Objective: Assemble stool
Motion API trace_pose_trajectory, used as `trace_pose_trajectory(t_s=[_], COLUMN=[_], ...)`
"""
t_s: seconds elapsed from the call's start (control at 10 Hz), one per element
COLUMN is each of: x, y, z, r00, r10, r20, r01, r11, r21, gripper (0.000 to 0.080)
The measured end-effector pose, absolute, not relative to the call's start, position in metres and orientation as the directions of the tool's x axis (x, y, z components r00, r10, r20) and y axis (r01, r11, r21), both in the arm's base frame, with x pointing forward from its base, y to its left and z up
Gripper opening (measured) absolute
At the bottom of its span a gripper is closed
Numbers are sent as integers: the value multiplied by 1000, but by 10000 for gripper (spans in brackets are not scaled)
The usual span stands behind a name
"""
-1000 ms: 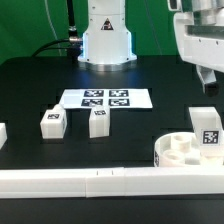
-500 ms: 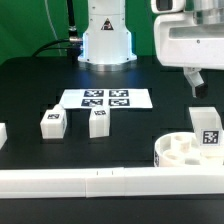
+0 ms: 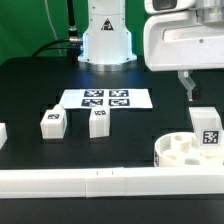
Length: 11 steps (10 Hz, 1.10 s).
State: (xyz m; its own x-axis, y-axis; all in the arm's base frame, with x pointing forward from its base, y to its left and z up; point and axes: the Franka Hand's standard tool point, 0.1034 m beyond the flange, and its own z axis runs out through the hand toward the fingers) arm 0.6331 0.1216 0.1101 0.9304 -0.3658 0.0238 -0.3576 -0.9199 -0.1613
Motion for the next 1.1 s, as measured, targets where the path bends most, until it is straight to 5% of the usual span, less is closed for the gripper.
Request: trace_pose_trajectory(t_s=[0.3, 1.1], x=[638, 641], y=[117, 107], z=[113, 113], r00=[996, 820], r10=[74, 569], r20=[56, 66], r01=[81, 572], r11=[-990, -818], r21=[-119, -54], gripper=[649, 649])
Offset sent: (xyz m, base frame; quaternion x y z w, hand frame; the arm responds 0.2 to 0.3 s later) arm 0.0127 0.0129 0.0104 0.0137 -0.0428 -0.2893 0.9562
